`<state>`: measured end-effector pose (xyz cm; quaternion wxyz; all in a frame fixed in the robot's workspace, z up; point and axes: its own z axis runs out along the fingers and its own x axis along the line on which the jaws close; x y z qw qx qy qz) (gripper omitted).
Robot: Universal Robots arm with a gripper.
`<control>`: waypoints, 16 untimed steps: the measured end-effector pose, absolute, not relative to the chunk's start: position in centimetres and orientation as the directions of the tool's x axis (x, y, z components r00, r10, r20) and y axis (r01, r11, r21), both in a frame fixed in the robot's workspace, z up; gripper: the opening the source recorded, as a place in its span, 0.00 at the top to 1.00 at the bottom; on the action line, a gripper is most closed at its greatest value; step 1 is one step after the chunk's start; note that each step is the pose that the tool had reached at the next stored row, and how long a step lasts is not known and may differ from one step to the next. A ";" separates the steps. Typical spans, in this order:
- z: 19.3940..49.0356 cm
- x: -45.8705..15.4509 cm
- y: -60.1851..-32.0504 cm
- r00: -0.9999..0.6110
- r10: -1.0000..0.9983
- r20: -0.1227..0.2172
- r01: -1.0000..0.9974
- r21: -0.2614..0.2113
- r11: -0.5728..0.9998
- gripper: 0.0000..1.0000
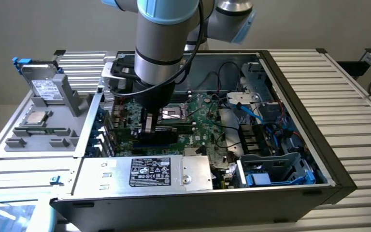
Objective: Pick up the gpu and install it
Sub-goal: 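Insert the gpu into the slot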
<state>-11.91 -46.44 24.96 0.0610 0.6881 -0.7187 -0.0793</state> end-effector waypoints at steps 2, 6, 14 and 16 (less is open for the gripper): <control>25.0 -11.9 -46.4 -0.046 -0.999 -0.021 -0.979 0.198 0.040 0.72; 24.9 -11.9 -46.4 -0.046 -0.999 -0.021 -0.979 0.198 0.041 0.72; 24.9 -11.9 -46.4 -0.046 -0.999 -0.021 -0.979 0.198 0.040 0.72; 24.8 -11.9 -46.4 -0.046 -0.999 -0.021 -0.979 0.198 0.040 0.72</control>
